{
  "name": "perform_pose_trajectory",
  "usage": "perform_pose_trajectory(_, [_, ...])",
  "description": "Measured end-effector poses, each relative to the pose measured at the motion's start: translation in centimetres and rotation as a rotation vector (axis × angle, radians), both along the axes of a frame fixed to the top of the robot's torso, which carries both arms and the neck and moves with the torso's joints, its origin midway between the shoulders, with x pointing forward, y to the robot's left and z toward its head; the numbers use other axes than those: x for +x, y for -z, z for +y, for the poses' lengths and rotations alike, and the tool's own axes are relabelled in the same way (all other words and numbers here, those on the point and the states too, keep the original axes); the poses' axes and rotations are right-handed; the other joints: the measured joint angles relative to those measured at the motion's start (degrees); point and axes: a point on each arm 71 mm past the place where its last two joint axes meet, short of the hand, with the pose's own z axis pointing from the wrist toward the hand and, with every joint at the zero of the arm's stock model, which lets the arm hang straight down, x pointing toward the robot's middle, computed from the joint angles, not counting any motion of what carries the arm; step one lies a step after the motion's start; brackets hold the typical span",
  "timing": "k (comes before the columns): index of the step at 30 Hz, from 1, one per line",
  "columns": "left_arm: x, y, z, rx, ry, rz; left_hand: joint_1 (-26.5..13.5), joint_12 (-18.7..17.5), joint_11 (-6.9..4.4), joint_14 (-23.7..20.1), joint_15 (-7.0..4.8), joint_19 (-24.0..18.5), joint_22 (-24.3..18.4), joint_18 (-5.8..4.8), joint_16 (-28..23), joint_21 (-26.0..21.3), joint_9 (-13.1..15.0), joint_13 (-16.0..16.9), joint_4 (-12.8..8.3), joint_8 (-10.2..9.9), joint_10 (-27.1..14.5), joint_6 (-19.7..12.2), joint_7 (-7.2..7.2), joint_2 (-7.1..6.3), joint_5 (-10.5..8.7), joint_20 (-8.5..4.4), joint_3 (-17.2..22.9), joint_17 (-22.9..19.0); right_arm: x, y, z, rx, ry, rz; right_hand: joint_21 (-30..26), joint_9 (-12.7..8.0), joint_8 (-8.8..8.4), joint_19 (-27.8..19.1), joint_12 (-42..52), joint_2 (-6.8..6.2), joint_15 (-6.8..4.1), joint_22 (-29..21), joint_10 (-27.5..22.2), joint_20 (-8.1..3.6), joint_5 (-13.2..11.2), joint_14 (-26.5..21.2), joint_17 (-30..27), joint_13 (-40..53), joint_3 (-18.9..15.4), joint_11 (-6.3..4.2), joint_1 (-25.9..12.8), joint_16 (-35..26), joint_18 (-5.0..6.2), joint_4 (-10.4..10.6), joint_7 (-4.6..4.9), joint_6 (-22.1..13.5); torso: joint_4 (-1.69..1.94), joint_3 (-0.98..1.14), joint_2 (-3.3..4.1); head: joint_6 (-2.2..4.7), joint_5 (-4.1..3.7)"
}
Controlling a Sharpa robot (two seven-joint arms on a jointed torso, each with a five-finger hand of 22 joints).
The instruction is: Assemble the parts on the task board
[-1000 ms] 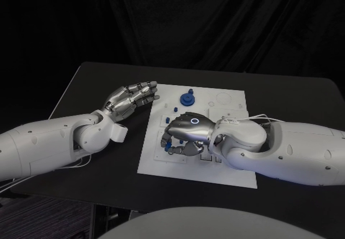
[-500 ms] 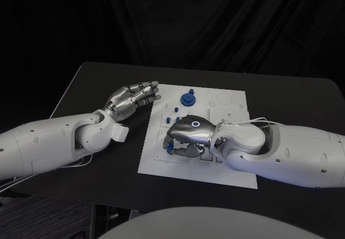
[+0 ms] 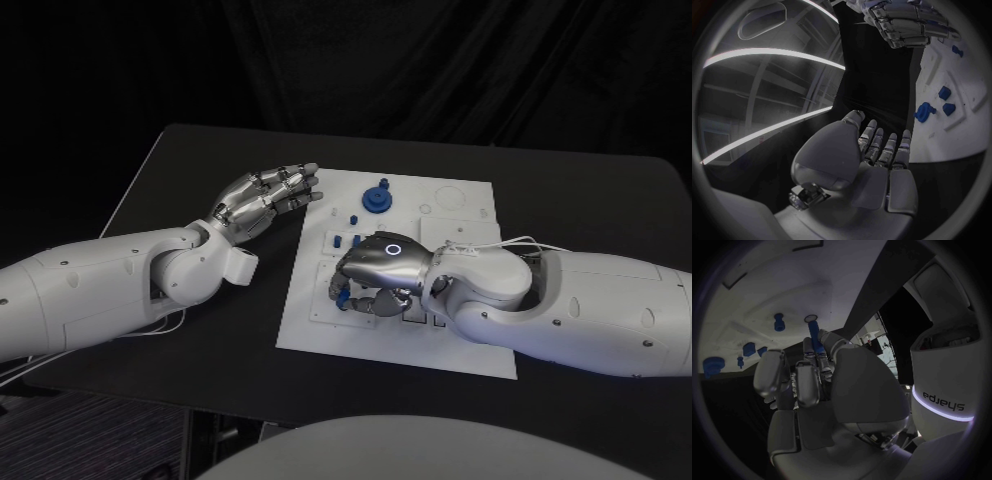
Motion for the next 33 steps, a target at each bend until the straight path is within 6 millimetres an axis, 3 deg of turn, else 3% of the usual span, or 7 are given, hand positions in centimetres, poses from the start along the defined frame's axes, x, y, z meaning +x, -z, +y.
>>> perform_pose_trajectory(33, [0.07,0.17,-0.01,0.002,0.005,0.007,-0.2,0.0,0.00,-0.2,0.21,0.0,0.0,0.00,0.0,0.0,0.0,0.0,0.2,0.0,0.0,0.0,0.00,0.23,0.00,-0.05,0.2,0.0,0.13,0.95,-0.20,-0.034,0.012,0.023,-0.2,0.2,0.00,0.0,-0.2,0.07,0.00,0.0,0.2,0.00,0.2,0.0,-0.5,0.1,0.0,-0.17,0.1,-0.2,0.00,0.0,0.00,0.0,0.02,-0.01,-0.04,0.00,0.22])
